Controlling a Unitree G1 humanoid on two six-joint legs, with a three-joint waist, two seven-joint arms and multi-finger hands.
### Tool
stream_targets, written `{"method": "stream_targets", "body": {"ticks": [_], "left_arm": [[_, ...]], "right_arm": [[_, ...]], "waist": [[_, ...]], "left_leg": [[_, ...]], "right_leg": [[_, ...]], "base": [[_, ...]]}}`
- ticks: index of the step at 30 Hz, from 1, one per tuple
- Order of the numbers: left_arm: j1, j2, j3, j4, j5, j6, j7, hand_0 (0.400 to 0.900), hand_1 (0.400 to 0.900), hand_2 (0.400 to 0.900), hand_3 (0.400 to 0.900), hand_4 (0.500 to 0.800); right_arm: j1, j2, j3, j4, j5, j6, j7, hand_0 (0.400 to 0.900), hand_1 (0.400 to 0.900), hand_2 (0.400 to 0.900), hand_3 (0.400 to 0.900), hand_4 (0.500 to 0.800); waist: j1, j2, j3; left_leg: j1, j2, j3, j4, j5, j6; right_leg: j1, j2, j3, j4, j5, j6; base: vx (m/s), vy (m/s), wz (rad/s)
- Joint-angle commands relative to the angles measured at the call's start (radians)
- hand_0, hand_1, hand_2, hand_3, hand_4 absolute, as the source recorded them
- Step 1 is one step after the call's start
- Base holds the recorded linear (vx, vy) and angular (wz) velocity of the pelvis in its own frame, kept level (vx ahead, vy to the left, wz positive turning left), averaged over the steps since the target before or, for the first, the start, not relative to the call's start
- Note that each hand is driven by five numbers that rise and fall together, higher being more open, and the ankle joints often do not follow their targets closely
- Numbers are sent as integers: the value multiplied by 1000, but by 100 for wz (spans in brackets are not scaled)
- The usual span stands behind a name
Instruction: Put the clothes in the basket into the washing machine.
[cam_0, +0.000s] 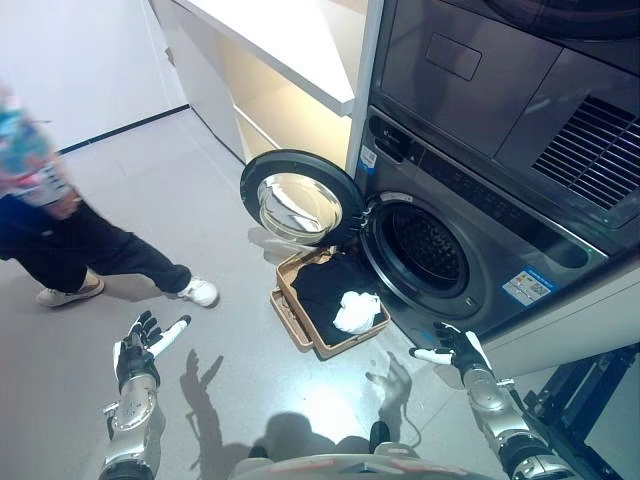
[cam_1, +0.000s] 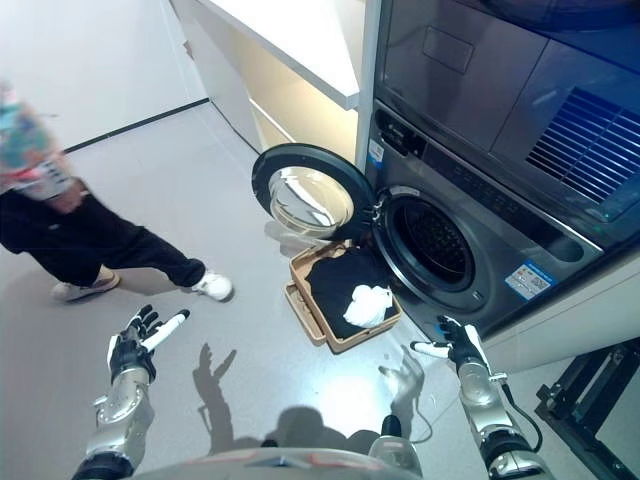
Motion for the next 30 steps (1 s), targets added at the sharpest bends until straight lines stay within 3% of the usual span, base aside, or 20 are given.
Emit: {"method": "stream_targets", "body": {"ticks": [1, 11, 18, 21, 24, 30], "left_arm": [[-23, 91, 19, -38, 40, -67, 11, 900, 900, 900, 900, 800], [-19, 94, 9, -42, 71, -62, 13, 900, 900, 900, 900, 800], [-23, 102, 5, -63, 71, -64, 6, 900, 900, 900, 900, 800], [-28, 104, 5, -48, 62, -64, 6, 900, 900, 900, 900, 800], [-27, 97, 4, -32, 48, -62, 4, 900, 900, 900, 900, 800], [-30, 81, -12, -21, 21, -64, 5, 900, 900, 900, 900, 800]], "right_arm": [[-44, -40, 28, -11, 1, -63, -21, 900, 900, 900, 900, 800], [-43, -41, 27, -8, -3, -63, -22, 900, 900, 900, 900, 800], [-45, -57, 31, -27, -5, -60, -10, 900, 900, 900, 900, 800], [-33, -63, 21, -33, 4, -61, -3, 900, 900, 900, 900, 800], [-26, -74, 17, -34, 12, -64, -4, 900, 900, 900, 900, 800], [-30, -99, -3, -40, 22, -68, -11, 900, 900, 900, 900, 800]], "waist": [[13, -51, -76], [15, -51, -73], [4, -52, -34], [1, -57, -32], [5, -54, -38], [1, -44, -37]], "left_leg": [[-57, 14, -6, 60, -44, 26], [-59, 13, -10, 62, -45, 27], [-101, -17, -52, 138, -71, 49], [-104, 2, -64, 131, -60, 45], [-105, 21, -75, 136, -58, 42], [-103, 31, -83, 133, -54, 39]], "right_leg": [[-83, -91, 2, 109, 29, 42], [-83, -89, 3, 116, 25, 42], [-149, -96, 82, 258, -26, 34], [-169, -61, 116, 292, -62, 21], [-174, -45, 100, 295, -76, 6], [-180, -40, 81, 305, -77, 11]], "base": [[0, 0, 0], [0, 0, 0], [-21, 22, 9], [45, -61, 9], [53, -100, -6], [57, -34, -4]]}}
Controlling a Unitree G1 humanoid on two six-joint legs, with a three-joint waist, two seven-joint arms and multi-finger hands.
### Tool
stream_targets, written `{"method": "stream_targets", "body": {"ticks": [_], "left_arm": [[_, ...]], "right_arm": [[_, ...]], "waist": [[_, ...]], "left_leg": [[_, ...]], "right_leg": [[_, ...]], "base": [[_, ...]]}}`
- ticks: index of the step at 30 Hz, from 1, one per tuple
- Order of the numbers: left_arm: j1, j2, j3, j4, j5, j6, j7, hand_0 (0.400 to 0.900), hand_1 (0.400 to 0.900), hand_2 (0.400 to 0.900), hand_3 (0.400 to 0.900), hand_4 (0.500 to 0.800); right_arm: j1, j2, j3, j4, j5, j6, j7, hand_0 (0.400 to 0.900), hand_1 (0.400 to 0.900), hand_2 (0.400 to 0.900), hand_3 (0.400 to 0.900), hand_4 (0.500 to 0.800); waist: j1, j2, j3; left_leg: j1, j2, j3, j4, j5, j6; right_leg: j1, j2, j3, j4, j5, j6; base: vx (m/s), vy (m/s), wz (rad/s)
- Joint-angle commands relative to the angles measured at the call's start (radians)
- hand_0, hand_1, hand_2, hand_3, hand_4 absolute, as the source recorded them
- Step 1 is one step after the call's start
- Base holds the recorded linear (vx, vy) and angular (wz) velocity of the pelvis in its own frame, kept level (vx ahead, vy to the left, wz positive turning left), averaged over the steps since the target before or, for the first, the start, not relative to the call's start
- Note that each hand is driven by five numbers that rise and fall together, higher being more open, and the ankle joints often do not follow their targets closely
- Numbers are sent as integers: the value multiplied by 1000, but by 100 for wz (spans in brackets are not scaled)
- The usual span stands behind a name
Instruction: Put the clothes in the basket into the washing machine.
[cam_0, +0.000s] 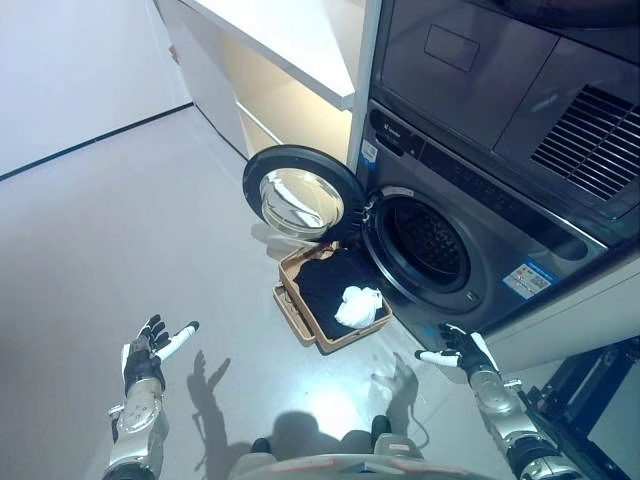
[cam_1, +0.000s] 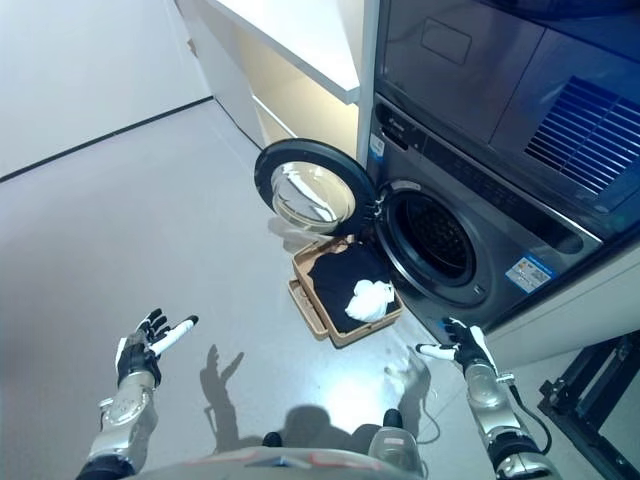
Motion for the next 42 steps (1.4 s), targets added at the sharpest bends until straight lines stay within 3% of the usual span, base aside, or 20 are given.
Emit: {"method": "stream_targets", "body": {"ticks": [1, 4, 5, 8, 10, 13, 16, 17, 19, 21, 28, 31, 33, 35, 37, 42], "left_arm": [[-48, 84, 25, -43, -11, -67, 14, 900, 900, 900, 900, 800], [-57, 83, 23, -66, -23, -72, 20, 900, 900, 900, 900, 800], [-75, 89, 18, -66, -24, -73, 23, 900, 900, 900, 900, 800], [-114, 107, 0, -48, -39, -77, 28, 900, 900, 900, 900, 800], [-128, 108, 14, -3, -45, -76, 48, 900, 900, 900, 900, 800], [-126, 95, 14, -24, -57, -72, 37, 900, 900, 900, 900, 800], [-125, 87, 6, -37, -63, -73, 41, 900, 900, 900, 900, 800], [-131, 88, 3, -17, -65, -71, 42, 900, 900, 900, 900, 800], [-133, 90, 4, 2, -68, -75, 46, 900, 900, 900, 900, 800], [-124, 84, 8, 3, -76, -79, 47, 900, 900, 900, 900, 800], [-96, 50, -1, 10, -88, -97, 67, 900, 900, 900, 900, 800], [-108, 55, -5, 24, -101, -106, 86, 900, 900, 900, 900, 800], [-110, 62, -8, -15, -118, -110, 103, 900, 900, 900, 900, 800], [-135, 76, -13, -23, -124, -111, 122, 900, 900, 900, 900, 800], [-193, 112, -39, -9, -136, -113, 135, 900, 900, 900, 900, 800], [-259, 144, -93, 16, -135, -116, 139, 900, 900, 900, 900, 800]], "right_arm": [[-43, -52, -4, -42, 22, -68, -30, 900, 900, 900, 900, 800], [-46, -53, 2, -36, 21, -66, -31, 900, 900, 900, 900, 800], [-50, -56, 4, -36, 25, -66, -33, 900, 900, 900, 900, 800], [-27, -67, 10, -70, 62, -91, -44, 900, 900, 900, 900, 800], [-32, -65, 22, -70, 68, -98, -43, 900, 900, 900, 900, 800], [0, -82, 18, -88, 58, -97, -34, 900, 900, 900, 900, 800], [6, -96, -5, -80, 63, -99, -50, 900, 900, 900, 900, 800], [0, -102, -11, -74, 69, -101, -57, 900, 900, 900, 900, 800], [-15, -99, -7, -54, 71, -105, -70, 900, 900, 900, 900, 800], [-34, -89, 4, -39, 71, -106, -76, 900, 900, 900, 900, 800], [-87, -69, 30, -6, 70, -102, -95, 900, 900, 900, 900, 800], [-114, -56, 51, -5, 64, -99, -93, 900, 900, 900, 900, 800], [-134, -48, 70, -20, 53, -91, -98, 900, 900, 900, 900, 800], [-147, -39, 82, -26, 39, -84, -103, 900, 900, 900, 900, 800], [-190, -13, 93, 2, 62, -76, -118, 900, 900, 900, 900, 800], [-240, 1, 129, 59, 76, -66, -121, 900, 900, 900, 900, 800]], "waist": [[4, -42, -30], [8, -37, -22], [4, -34, -15], [-13, -45, -8], [-2, -55, 0], [3, -71, 25], [5, -51, 43], [12, -48, 43], [21, -43, 44], [29, -38, 50], [69, 18, 47], [79, 33, 45], [90, 38, 42], [99, 27, 45], [104, 5, 56], [112, -17, 43]], "left_leg": [[-15, 39, -38, 63, -38, 20], [-20, 53, -35, 41, -15, 10], [-45, 59, -47, 44, -4, 7], [-133, 78, -96, 103, 8, 14], [-144, 84, -116, 147, 0, 14], [-219, 72, -159, 325, 6, 28], [-246, 126, -188, 219, 152, 4], [-279, 143, -224, 159, 191, 6], [-309, 146, -274, 63, 246, 10], [-315, 151, -263, 20, 258, 5], [-332, 152, -201, -80, 276, -21], [-335, 132, -195, -32, 266, -27], [-346, 112, -192, 7, 251, -19], [-376, 65, -159, 81, 226, -12], [-433, 7, -141, 178, 180, 11], [-531, -62, -144, 206, 175, 14]], "right_leg": [[-73, -50, 18, 176, -15, 20], [-83, -48, 6, 180, -23, 23], [-91, -36, 25, 189, -33, 21], [-112, 88, 178, 217, -103, -32], [-121, 112, 157, 223, -100, -54], [-61, 128, 116, 194, -104, -81], [-27, 147, 80, 181, -132, -94], [-34, 152, 86, 188, -137, -97], [-40, 165, 97, 217, -155, -104], [-29, 170, 118, 239, -169, -107], [50, 141, 189, 235, -232, -77], [103, 96, 229, 225, -260, -51], [98, 47, 245, 238, -269, -28], [108, -26, 236, 255, -239, 8], [108, -76, 242, 261, -140, 32], [128, -103, 208, 163, 5, 47]], "base": [[50, -17, -8], [-11, -53, 15], [-87, -113, 59], [-39, -212, 44], [13, -242, 1], [55, -244, 46], [39, -52, 26], [73, 20, -2], [129, 26, -17], [158, 38, -36], [204, 169, -49], [247, 301, -53], [181, 383, -52], [196, 367, -24], [197, 229, 4], [161, 145, 36]]}}
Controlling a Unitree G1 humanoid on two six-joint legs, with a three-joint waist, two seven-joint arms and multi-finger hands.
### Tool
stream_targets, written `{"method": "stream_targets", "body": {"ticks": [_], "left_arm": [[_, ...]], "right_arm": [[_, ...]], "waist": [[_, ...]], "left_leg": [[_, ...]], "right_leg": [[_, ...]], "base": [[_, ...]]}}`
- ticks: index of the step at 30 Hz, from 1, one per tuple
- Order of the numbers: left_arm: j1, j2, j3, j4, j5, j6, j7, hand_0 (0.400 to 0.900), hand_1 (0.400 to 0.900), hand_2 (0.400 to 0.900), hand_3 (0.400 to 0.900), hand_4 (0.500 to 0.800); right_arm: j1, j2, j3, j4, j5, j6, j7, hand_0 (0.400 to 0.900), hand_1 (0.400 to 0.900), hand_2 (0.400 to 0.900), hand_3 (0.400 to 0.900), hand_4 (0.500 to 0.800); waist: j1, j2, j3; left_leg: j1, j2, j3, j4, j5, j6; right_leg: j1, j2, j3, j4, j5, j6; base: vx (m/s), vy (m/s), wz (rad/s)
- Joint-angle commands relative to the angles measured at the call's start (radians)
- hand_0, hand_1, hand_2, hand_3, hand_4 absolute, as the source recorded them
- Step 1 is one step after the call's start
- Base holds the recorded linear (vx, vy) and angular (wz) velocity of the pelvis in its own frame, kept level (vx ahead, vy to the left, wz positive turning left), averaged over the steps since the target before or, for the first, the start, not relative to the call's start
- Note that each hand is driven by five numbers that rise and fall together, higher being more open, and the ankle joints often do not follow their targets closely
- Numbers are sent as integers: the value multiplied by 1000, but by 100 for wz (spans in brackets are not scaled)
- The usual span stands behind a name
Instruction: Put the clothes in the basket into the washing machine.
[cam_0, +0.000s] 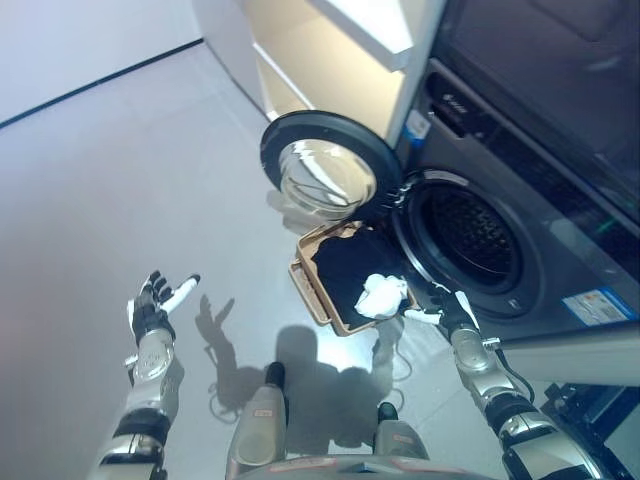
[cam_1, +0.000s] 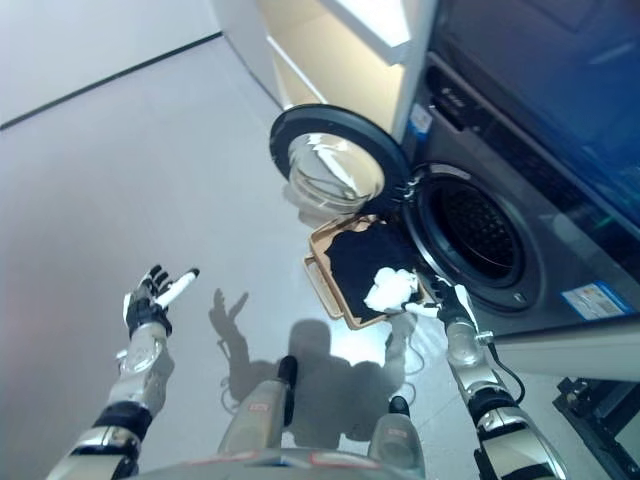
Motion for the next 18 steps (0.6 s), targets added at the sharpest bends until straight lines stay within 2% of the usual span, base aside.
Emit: {"method": "stream_targets", "body": {"ticks": [1, 3, 7, 10, 11, 12, 13, 18], "left_arm": [[15, 106, -28, -53, -13, -87, 38, 900, 900, 900, 900, 800], [25, 102, -31, -55, -11, -83, 39, 900, 900, 900, 900, 800], [48, 101, -28, -73, 6, -85, 38, 900, 900, 900, 900, 800], [47, 104, -23, -81, -6, -85, 25, 900, 900, 900, 900, 800], [49, 105, -17, -83, -8, -86, 25, 900, 900, 900, 900, 800], [52, 104, -5, -82, -14, -85, 27, 900, 900, 900, 900, 800], [53, 106, 4, -82, -23, -86, 28, 900, 900, 900, 900, 800], [46, 100, 15, -86, -73, -109, 22, 900, 900, 900, 900, 800]], "right_arm": [[-24, -47, 45, -4, 24, -36, -38, 900, 900, 900, 900, 800], [-41, -48, 45, 2, 18, -32, -43, 900, 900, 900, 900, 800], [-67, -48, 62, -4, 8, -32, -37, 900, 900, 900, 900, 800], [-86, -52, 83, -10, 10, -33, -33, 900, 900, 900, 900, 800], [-88, -51, 87, -9, 12, -33, -33, 900, 900, 900, 900, 800], [-89, -43, 87, -9, 15, -33, -32, 900, 900, 900, 900, 800], [-95, -39, 91, -4, 15, -32, -31, 900, 900, 900, 900, 800], [-162, -41, 113, 34, 15, -30, -27, 900, 900, 900, 900, 800]], "waist": [[10, -10, -80], [19, -20, -87], [39, -34, -81], [32, -17, -53], [30, -13, -44], [33, -15, -34], [30, -12, -26], [5, -6, 24]], "left_leg": [[-141, 21, -84, -138, 198, -24], [-163, -2, -68, -105, 166, -7], [-186, -49, -43, -63, 110, 36], [-140, -76, -48, -74, 82, 81], [-121, -80, -42, -79, 73, 92], [-96, -85, -29, -82, 58, 101], [-71, -86, -24, -91, 53, 105], [-7, -81, -25, -105, 20, 97]], "right_leg": [[121, -59, -12, 56, 199, 108], [132, -90, -34, 22, 269, 108], [91, -141, -29, 34, 447, 97], [1, -127, -2, 192, 508, 50], [-18, -126, -15, 227, 506, 46], [-31, -150, -55, 241, 530, 48], [-48, -159, -78, 240, 523, 45], [-146, -111, -124, 71, 387, 64]], "base": [[186, 164, 16], [230, 211, -7], [210, 264, -28], [210, 345, -13], [166, 311, -16], [163, 254, -15], [186, 202, -16], [162, 28, 7]]}}
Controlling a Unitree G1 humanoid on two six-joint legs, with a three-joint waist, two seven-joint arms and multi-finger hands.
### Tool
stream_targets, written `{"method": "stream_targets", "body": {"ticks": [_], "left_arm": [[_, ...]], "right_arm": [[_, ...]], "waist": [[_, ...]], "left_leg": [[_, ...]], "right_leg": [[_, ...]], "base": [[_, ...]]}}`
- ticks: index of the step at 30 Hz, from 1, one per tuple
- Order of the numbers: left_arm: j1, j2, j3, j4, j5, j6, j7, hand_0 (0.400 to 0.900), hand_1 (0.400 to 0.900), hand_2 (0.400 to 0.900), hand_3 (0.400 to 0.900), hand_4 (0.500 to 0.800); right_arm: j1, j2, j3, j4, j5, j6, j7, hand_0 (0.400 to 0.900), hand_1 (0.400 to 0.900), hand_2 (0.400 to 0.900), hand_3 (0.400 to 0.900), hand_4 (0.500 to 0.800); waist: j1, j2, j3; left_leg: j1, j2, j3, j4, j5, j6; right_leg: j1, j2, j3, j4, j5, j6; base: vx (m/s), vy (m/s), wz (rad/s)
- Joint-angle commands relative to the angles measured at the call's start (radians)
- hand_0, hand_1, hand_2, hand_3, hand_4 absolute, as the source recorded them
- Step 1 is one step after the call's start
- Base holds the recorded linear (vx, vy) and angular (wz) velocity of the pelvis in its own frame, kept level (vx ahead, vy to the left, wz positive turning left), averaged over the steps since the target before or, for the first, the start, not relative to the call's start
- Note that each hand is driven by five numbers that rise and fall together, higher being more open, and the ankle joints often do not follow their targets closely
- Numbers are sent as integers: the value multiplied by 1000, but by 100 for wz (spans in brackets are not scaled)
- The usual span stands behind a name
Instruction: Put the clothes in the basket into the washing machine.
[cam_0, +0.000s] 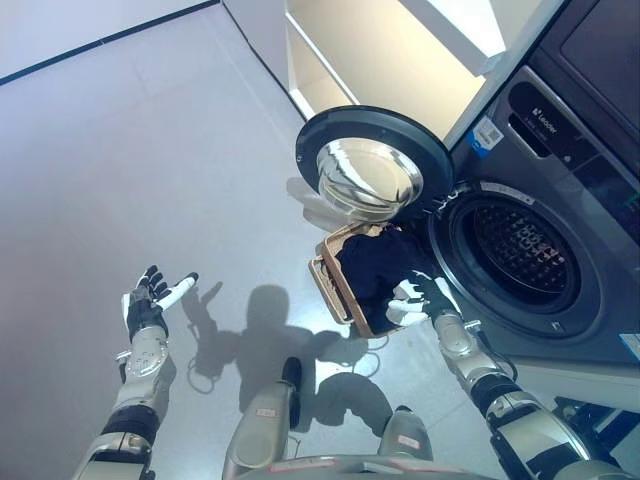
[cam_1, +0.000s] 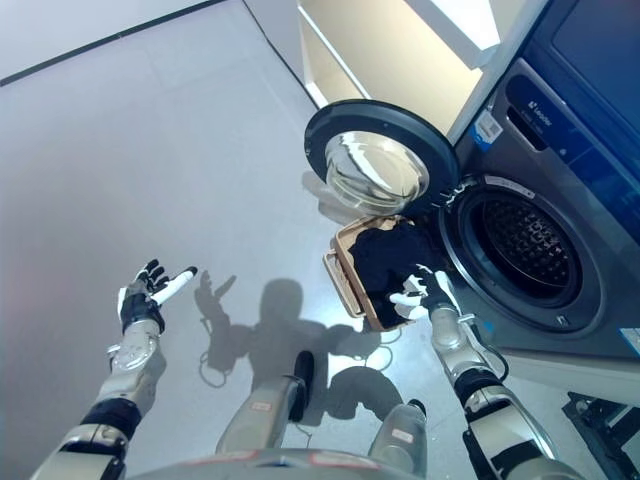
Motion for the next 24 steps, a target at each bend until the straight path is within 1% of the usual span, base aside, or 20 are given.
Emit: {"method": "stream_targets", "body": {"ticks": [1, 3, 5, 6, 7, 8, 9, 10, 12, 13, 15, 16, 17, 19, 21, 22, 24], "left_arm": [[-7, 33, 71, -75, -42, -100, 18, 900, 900, 900, 900, 800], [-17, 32, 78, -86, -52, -105, 23, 900, 900, 900, 900, 800], [-19, 33, 82, -103, -56, -112, 29, 900, 900, 900, 900, 800], [-23, 37, 86, -115, -61, -116, 33, 900, 900, 900, 900, 800], [-28, 42, 88, -135, -71, -124, 42, 900, 900, 900, 900, 800], [-34, 43, 84, -144, -71, -124, 45, 900, 900, 900, 900, 800], [-41, 47, 74, -170, -59, -124, 53, 900, 900, 900, 900, 800], [-38, 38, 72, -216, -57, -132, 55, 900, 900, 900, 900, 800], [-43, 15, 48, -254, -70, -136, 50, 900, 900, 900, 900, 800], [-42, 0, 30, -282, -64, -143, 58, 900, 900, 900, 900, 800], [-66, -18, 14, -310, -75, -151, 65, 900, 900, 900, 900, 800], [-66, -18, 14, -310, -75, -151, 65, 900, 900, 900, 900, 800], [-92, -21, -12, -340, -80, -149, 64, 900, 900, 900, 900, 800], [-103, -28, -43, -375, -72, -145, 63, 900, 900, 900, 900, 800], [-98, -34, -47, -405, -66, -138, 66, 900, 900, 900, 900, 800], [-98, -34, -48, -405, -65, -138, 66, 900, 900, 900, 900, 800], [-92, -39, -57, -428, -49, -138, 70, 900, 900, 900, 900, 800]], "right_arm": [[-76, -70, -6, -10, 20, -38, -34, 900, 900, 900, 900, 800], [-103, -75, 0, -12, 22, -39, -39, 900, 900, 900, 900, 800], [-128, -80, 10, -13, 21, -39, -43, 900, 900, 900, 900, 800], [-150, -86, 19, -15, 20, -41, -48, 900, 900, 900, 900, 800], [-167, -91, 25, -21, 17, -41, -54, 900, 900, 900, 900, 800], [-177, -96, 28, -19, 15, -41, -60, 900, 900, 900, 900, 800], [-176, -108, 23, -8, 9, -42, -71, 900, 900, 900, 900, 800], [-179, -120, 20, 9, 3, -43, -86, 900, 900, 900, 900, 800], [-229, -157, 69, 100, -88, -22, -116, 900, 900, 900, 900, 800], [-255, -182, 81, 126, -135, -12, -143, 900, 900, 900, 900, 800], [-275, -216, 75, 144, -166, -3, -171, 900, 900, 900, 900, 800], [-275, -216, 75, 145, -166, -3, -171, 900, 900, 900, 900, 800], [-316, -252, 71, 187, -168, 10, -190, 900, 900, 900, 900, 800], [-349, -278, 54, 245, -150, 22, -199, 900, 900, 900, 900, 800], [-361, -294, 38, 260, -140, 26, -201, 900, 900, 900, 900, 800], [-361, -294, 38, 261, -140, 26, -200, 900, 900, 900, 900, 800], [-375, -326, 29, 294, -146, 35, -212, 900, 900, 900, 900, 800]], "waist": [[-31, 25, 52], [-45, 23, 75], [-52, 17, 96], [-55, 13, 113], [-58, 9, 127], [-59, 7, 135], [-53, -1, 141], [-48, 6, 154], [-42, 31, 158], [-45, 45, 161], [-60, 67, 171], [-61, 66, 170], [-64, 92, 194], [-44, 118, 208], [-33, 131, 215], [-32, 130, 214], [-19, 148, 225]], "left_leg": [[-13, -3, -137, -60, 44, -48], [6, -2, -152, -63, 31, -59], [20, 2, -164, -62, 18, -69], [21, 5, -175, -59, 11, -77], [13, 9, -188, -50, 6, -84], [-2, 9, -197, -33, 0, -89], [-41, 9, -213, 10, -14, -101], [-73, 3, -227, 33, -15, -103], [-111, 12, -250, 18, 10, -121], [-136, 18, -248, -1, 35, -131], [-195, 50, -181, -33, 76, -148], [-196, 49, -181, -34, 76, -148], [-243, 79, -127, -44, 103, -156], [-278, 77, -125, -30, 103, -155], [-300, 67, -126, -22, 95, -152], [-302, 67, -125, -21, 94, -152], [-346, 53, -132, 11, 85, -148]], "right_leg": [[25, 23, -24, -152, 174, 84], [-14, 43, -28, -237, 158, 99], [-47, 56, -27, -280, 167, 110], [-80, 73, -17, -295, 178, 113], [-108, 85, 6, -297, 184, 114], [-118, 88, 16, -300, 189, 115], [-117, 96, 6, -298, 164, 108], [-139, 98, -7, -286, 159, 102], [-163, 93, -54, -275, 161, 98], [-175, 83, -79, -282, 164, 99], [-217, 60, -115, -281, 165, 101], [-218, 59, -115, -281, 165, 102], [-267, 46, -132, -258, 156, 98], [-313, 40, -127, -213, 143, 91], [-345, 32, -119, -185, 139, 93], [-347, 32, -119, -184, 139, 93], [-385, 23, -110, -151, 128, 93]], "base": [[144, -50, 37], [136, -100, 36], [90, -145, 32], [38, -204, 39], [3, -228, 46], [2, -293, 68], [-31, -260, 74], [-55, -274, 86], [-65, -198, 79], [-87, -165, 88], [-108, -113, 73], [-102, -52, 45], [-78, -27, 23], [-42, -16, 11], [-1, 10, -8], [-2, 2, -6], [4, -8, 3]]}}
